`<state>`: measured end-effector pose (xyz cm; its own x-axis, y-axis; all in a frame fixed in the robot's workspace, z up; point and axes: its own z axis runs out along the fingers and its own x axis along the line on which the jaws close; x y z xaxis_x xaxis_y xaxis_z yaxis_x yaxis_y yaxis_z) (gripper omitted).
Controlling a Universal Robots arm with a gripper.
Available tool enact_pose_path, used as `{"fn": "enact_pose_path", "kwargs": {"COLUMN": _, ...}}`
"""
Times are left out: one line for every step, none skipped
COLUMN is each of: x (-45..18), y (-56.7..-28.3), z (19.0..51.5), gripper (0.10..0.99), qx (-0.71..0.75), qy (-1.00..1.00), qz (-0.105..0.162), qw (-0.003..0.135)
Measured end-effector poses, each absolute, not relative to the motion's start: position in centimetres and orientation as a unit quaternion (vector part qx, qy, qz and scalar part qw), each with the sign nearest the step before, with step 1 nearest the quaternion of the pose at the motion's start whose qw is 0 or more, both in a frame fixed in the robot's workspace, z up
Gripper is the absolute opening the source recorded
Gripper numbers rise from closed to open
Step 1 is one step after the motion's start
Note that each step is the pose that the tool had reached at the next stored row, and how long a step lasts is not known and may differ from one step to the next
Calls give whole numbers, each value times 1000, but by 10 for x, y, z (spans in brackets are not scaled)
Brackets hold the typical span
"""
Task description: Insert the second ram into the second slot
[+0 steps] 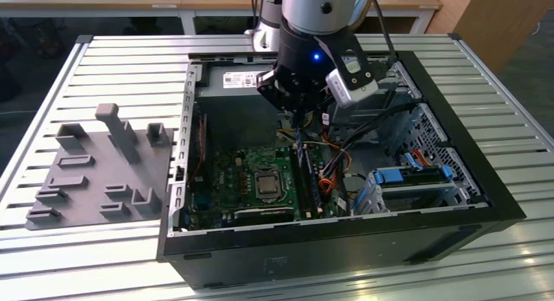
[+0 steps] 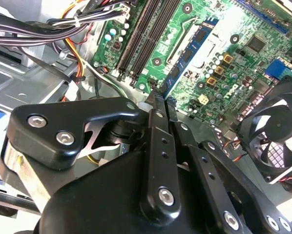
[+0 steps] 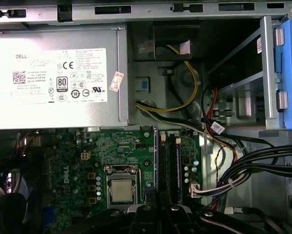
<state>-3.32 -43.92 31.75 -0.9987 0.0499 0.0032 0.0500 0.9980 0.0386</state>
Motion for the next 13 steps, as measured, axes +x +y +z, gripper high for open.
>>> {"fn": "enact_pose_path", "kwargs": {"x": -33, "y": -439, "z": 317, "gripper": 137, "qx": -25, "qy": -1000, "qz": -19, "qw": 1}}
{"fn": "enact_pose_path", "kwargs": {"x": -33, "y": -439, "z": 317, "gripper": 137, "qx": -25, "qy": -1000, "qz": -19, "qw": 1}}
{"fn": "enact_pose_path", "kwargs": {"x": -33, "y": -439, "z": 317, "gripper": 137, "qx": -25, "qy": -999, "qz": -19, "qw": 1}}
{"fn": "enact_pose_path", "kwargs": {"x": -33, "y": -439, "z": 317, "gripper": 137, "qx": -25, "qy": -999, "qz": -19, "qw": 1}}
{"fn": "enact_pose_path", "kwargs": {"x": -33, "y": -439, "z": 316, "gripper": 137, "qx": -25, "qy": -999, "qz": -19, "qw": 1}}
{"fn": "enact_pose_path", "kwargs": {"x": -33, "y": -439, "z": 316, "gripper": 137, "qx": -25, "qy": -999, "qz": -19, "qw": 1}}
{"fn": "enact_pose_path", "kwargs": {"x": -33, "y": -439, "z": 316, "gripper": 137, "qx": -25, "qy": -999, "qz": -19, "qw": 1}}
{"fn": "enact_pose_path", "kwargs": {"x": -33, "y": -439, "z": 316, "gripper": 137, "qx": -25, "qy": -999, "qz": -19, "qw": 1}}
{"fn": "enact_pose_path", "kwargs": {"x": -33, "y": -439, "z": 315, "gripper": 137, "qx": -25, "qy": -999, "qz": -19, "qw": 1}}
{"fn": "enact_pose_path", "kwargs": {"x": -33, "y": -439, "z": 315, "gripper": 137, "qx": -25, "qy": -999, "qz": -19, "qw": 1}}
{"fn": "enact_pose_path", "kwargs": {"x": -33, "y": -439, "z": 315, "gripper": 137, "qx": -25, "qy": -999, "qz": -19, "qw": 1}}
{"fn": "enact_pose_path", "kwargs": {"x": -33, "y": -439, "z": 314, "gripper": 137, "qx": -25, "qy": -999, "qz": -19, "qw": 1}}
{"fn": "enact_pose_path", "kwargs": {"x": -33, "y": -439, "z": 314, "gripper": 137, "qx": -25, "qy": -999, "qz": -19, "qw": 1}}
